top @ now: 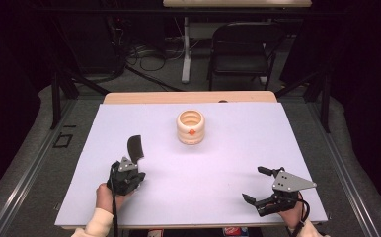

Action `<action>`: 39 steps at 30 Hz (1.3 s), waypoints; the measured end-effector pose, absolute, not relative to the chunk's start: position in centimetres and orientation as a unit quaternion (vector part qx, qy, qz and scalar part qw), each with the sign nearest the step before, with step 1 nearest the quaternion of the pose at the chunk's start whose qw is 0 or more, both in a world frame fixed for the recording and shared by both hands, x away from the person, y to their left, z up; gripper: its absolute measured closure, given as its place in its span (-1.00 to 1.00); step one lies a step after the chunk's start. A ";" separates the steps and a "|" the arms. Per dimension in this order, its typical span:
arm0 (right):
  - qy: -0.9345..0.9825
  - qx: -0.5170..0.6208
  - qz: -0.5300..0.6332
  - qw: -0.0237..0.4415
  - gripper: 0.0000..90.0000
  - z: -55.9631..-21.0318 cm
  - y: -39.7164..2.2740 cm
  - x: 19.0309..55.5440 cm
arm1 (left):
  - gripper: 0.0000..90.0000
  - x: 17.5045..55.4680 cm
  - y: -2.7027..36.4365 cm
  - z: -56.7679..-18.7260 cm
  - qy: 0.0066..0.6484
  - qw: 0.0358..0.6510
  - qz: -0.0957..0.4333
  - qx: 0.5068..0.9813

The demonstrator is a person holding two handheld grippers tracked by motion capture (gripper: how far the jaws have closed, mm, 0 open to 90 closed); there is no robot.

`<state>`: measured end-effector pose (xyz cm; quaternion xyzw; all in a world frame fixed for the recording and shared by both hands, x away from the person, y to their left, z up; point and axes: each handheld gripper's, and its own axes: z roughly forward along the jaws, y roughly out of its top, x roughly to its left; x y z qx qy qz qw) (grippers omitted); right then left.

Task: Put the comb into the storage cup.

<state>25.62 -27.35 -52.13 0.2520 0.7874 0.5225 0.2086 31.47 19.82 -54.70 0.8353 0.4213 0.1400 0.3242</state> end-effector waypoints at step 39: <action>0.794 0.250 0.515 0.203 -1.00 -52.3 -27.1 25.8 | 1.00 32.0 21.7 -54.9 0.458 0.292 0.151 0.826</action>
